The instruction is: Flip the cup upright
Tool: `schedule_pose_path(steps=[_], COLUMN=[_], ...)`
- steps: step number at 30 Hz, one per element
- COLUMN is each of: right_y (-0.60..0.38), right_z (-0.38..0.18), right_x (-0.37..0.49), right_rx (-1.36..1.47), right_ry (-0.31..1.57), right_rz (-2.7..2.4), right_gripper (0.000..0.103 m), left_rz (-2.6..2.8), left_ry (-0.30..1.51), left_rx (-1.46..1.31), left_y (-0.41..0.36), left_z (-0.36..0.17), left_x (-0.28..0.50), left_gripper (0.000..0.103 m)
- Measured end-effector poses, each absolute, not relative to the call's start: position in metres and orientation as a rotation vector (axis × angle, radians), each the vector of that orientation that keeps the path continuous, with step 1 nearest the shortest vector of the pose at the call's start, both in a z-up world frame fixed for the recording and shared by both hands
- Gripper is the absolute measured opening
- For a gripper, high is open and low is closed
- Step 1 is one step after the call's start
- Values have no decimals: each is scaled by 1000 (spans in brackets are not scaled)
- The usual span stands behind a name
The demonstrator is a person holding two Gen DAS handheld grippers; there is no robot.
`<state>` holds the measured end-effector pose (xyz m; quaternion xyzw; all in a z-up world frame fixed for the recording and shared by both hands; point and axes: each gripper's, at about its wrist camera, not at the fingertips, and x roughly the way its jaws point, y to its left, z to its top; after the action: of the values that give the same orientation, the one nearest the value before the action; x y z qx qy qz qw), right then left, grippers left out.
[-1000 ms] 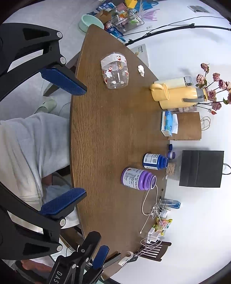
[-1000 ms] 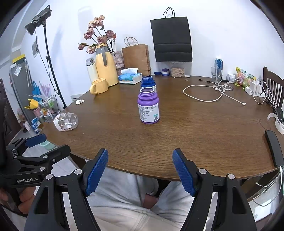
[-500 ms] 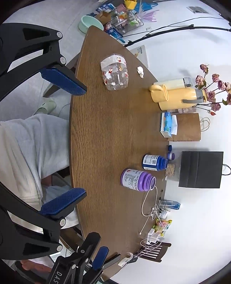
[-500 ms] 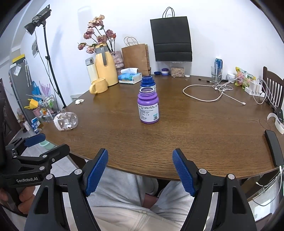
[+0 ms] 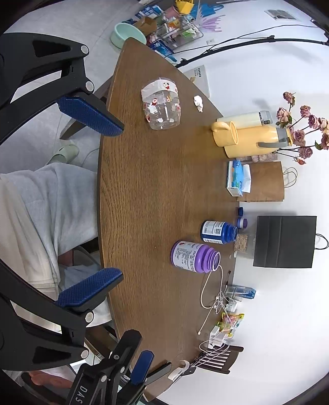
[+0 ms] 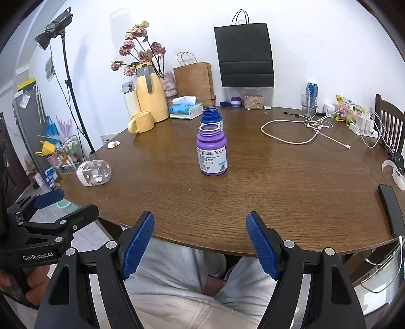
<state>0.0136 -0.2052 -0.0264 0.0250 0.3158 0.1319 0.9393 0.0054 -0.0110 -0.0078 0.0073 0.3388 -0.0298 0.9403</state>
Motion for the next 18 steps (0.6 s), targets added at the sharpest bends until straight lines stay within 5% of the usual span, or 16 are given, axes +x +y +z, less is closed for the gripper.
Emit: schedule_pose_path(steps=[18], right_y=[-206], right_z=[-27], right_x=[14], right_rx=[53], right_ry=[651], right_rz=[268], right_gripper=[79], left_rz=[-46], left_ry=[694], left_rx=[16], left_y=[-11], left_z=[-7], left_x=[4], left_gripper=[103])
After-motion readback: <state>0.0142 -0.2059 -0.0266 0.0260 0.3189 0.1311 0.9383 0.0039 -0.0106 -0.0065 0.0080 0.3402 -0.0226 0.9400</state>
